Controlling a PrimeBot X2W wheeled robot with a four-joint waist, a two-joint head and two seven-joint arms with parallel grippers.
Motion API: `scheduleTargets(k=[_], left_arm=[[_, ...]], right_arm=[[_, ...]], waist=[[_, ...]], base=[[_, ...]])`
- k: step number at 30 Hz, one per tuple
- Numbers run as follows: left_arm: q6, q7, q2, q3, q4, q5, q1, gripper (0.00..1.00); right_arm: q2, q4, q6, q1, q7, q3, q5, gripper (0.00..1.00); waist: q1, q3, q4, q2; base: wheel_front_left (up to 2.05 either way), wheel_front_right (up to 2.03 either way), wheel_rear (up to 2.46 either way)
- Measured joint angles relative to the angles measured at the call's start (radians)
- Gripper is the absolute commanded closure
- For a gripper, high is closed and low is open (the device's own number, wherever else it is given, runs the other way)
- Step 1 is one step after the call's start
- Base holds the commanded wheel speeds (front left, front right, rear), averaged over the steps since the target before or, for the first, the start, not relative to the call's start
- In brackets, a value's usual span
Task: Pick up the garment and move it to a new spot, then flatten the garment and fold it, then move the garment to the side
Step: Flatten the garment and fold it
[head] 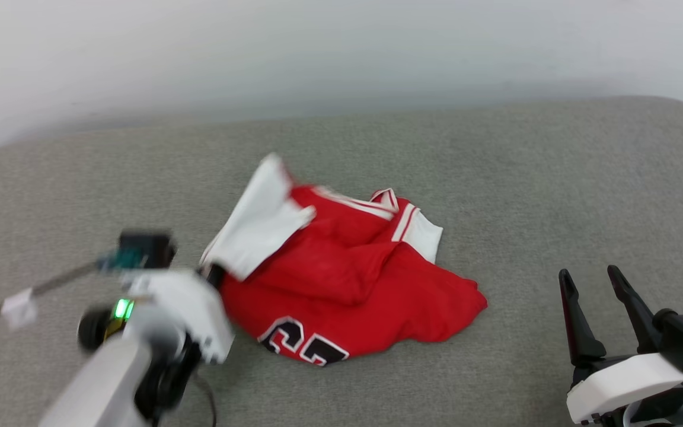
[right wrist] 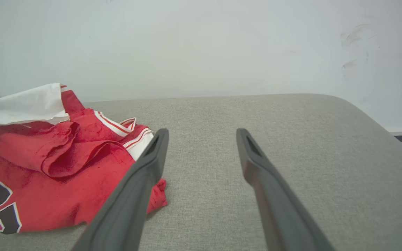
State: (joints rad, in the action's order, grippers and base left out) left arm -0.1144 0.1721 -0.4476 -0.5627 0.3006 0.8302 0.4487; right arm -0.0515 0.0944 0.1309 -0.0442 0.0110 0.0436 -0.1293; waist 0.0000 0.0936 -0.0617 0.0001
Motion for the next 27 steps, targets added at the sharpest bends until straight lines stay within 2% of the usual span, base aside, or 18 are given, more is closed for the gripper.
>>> scheduleTargets(k=[4, 8, 9, 10, 11, 15, 18, 23, 27], left_arm=[[-0.082, -0.055, -0.018, 0.062, -0.035, 0.069, -0.222, 1.0], [-0.125, -0.094, -0.008, 0.091, -0.052, 0.114, -0.36, 1.0], [-0.132, -0.103, -0.001, 0.099, -0.054, 0.127, -0.381, 0.87], [-0.14, -0.114, 0.007, 0.1, -0.054, 0.128, -0.397, 0.32], [-0.143, -0.124, 0.012, 0.096, -0.055, 0.123, -0.407, 0.0], [-0.158, -0.199, 0.019, 0.08, -0.075, 0.063, -0.414, 0.0], [-0.165, -0.279, 0.012, 0.063, -0.095, -0.022, -0.365, 0.0], [-0.172, -0.35, -0.016, 0.044, -0.134, -0.12, -0.303, 0.0], [-0.196, -0.394, -0.024, 0.034, -0.186, -0.189, -0.279, 0.0]], right_arm=[[0.0, 0.007, 0.0, -0.006, 0.008, 0.003, 0.0, 0.0], [0.0, 0.02, 0.0, -0.009, 0.017, 0.005, 0.004, 0.0], [0.0, 0.023, 0.0, -0.009, 0.022, 0.006, 0.007, 0.0], [0.0, 0.026, 0.0, -0.01, 0.026, 0.005, 0.008, 0.0], [0.0, 0.028, 0.0, -0.012, 0.027, 0.005, 0.008, 0.0], [0.0, 0.035, 0.0, -0.018, 0.039, 0.008, 0.015, 0.0], [0.0, 0.044, 0.0, -0.024, 0.047, 0.015, 0.019, 0.0], [0.0, 0.054, 0.0, -0.041, 0.062, 0.012, 0.036, 0.0], [0.0, 0.057, 0.0, -0.043, 0.069, 0.013, 0.041, 0.0]], waist=[[0.0, -0.017, 0.029, 0.0], [-0.0001, -0.024, 0.048, 0.0], [0.0, -0.026, 0.051, 0.0], [0.0, -0.028, 0.053, 0.0], [-0.0001, -0.03, 0.054, 0.0], [0.0, -0.047, 0.059, 0.0], [-0.0001, -0.059, 0.066, 0.0], [-0.0001, -0.091, 0.068, 0.0], [-0.0001, -0.106, 0.061, 0.0]], base=[[0.0, 0.0, 0.0], [0.0, 0.0, 0.0], [0.0, 0.0, 0.0], [0.0, 0.0, 0.0], [0.0, 0.0, 0.0], [0.0, 0.0, 0.0], [0.0, 0.0, 0.0], [0.0, 0.0, 0.0], [0.0, 0.0, 0.0]])
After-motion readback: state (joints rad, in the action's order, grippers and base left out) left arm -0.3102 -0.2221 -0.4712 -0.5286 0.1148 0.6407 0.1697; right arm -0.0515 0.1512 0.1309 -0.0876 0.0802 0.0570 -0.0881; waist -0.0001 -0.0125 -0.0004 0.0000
